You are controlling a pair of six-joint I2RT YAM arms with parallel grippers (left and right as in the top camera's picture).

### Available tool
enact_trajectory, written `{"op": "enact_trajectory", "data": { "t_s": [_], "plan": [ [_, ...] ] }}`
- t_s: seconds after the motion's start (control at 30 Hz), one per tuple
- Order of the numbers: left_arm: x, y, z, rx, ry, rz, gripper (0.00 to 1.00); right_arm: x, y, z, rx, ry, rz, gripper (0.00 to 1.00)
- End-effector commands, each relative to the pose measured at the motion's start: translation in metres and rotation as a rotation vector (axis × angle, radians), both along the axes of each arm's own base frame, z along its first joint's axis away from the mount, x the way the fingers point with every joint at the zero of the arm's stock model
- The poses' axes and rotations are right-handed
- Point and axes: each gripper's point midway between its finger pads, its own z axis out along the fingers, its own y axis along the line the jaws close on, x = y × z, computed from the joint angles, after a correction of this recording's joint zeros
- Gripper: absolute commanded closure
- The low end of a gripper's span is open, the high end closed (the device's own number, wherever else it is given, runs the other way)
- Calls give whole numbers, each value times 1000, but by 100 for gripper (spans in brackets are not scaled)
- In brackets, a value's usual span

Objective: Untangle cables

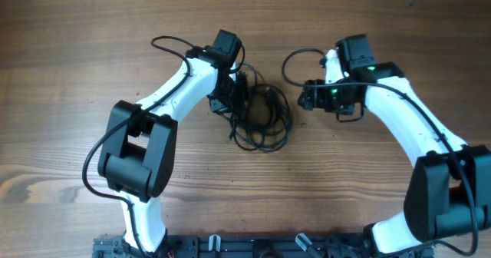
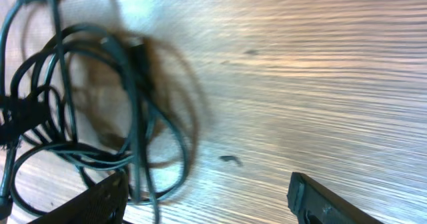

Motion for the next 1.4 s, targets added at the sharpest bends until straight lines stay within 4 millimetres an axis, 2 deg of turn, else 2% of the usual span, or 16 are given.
{"op": "enact_trajectory", "data": {
  "t_s": [0.0, 0.1, 0.3, 0.5, 0.67, 0.73, 0.9, 0.93, 0.97, 1.0, 1.07, 1.13, 1.17, 1.23, 1.27, 1.37],
  "plan": [
    [1, 5, -11, 14, 13, 22, 96, 2, -11, -2, -12, 20, -48, 21],
    [4, 4, -11, 10, 4, 23, 96, -6, -4, -21, -28, 55, 20, 21],
    [3, 4, -11, 10, 6, 23, 96, -7, 39, -48, -39, 35, 195, 21],
    [2, 2, -10, -2, 12, 21, 96, 1, 48, -68, -98, 7, 231, 22],
    [2, 2, -10, -2, 12, 21, 96, 5, 54, -91, -122, -2, 271, 31],
    [2, 2, -10, -2, 12, 21, 96, 1, 54, -102, -153, 19, 286, 39],
    [2, 2, -10, -2, 12, 21, 85, -12, 30, -107, -306, 77, 247, 58],
    [2, 2, -10, -2, 11, 21, 84, -14, 27, -108, -314, 91, 228, 68],
    [2, 2, -10, -2, 12, 21, 82, -16, 26, -108, -316, 109, 197, 85],
    [2, 2, -10, -2, 12, 21, 70, -18, 26, -106, -311, 124, 150, 96],
    [2, 2, -10, -2, 11, 20, 33, -17, 27, -93, -299, 130, 127, 96],
    [3, 2, -10, -3, 6, 15, 10, -4, 28, -47, -277, 76, 110, 96],
    [5, 2, -10, -6, -8, -4, 6, -1, 29, -30, -261, 58, 105, 96],
    [7, 3, -9, -9, -26, -28, 2, 5, 31, 23, -212, 5, 97, 96],
    [8, 4, -9, -9, -28, -29, 2, 3, 39, 61, -138, -35, 145, 96],
    [10, 7, -9, -10, -48, -71, 3, -15, 72, 133, 78, -115, 316, 96]
  ]
}}
